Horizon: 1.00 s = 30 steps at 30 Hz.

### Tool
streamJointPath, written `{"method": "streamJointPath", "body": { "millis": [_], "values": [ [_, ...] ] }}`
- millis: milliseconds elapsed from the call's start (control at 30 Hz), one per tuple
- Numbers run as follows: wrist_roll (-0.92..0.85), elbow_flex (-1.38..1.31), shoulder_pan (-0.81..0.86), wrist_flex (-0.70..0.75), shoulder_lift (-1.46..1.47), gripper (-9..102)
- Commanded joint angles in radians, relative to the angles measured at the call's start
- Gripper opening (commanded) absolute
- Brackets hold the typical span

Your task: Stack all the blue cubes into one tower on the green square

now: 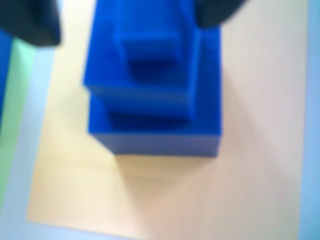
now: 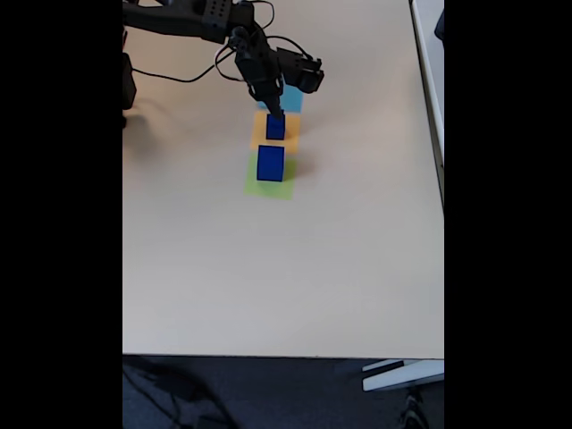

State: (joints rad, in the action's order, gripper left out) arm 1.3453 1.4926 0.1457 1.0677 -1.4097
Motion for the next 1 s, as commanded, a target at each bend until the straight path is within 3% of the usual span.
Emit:
{"method": "streamJointPath", "body": {
  "millis": [0,967],
  "values": [
    [-0.003,-0.063,0.005,0.008,-0.011,12],
    [-0.005,-0.064,0.012,0.003,0.000,3]
  ]
}}
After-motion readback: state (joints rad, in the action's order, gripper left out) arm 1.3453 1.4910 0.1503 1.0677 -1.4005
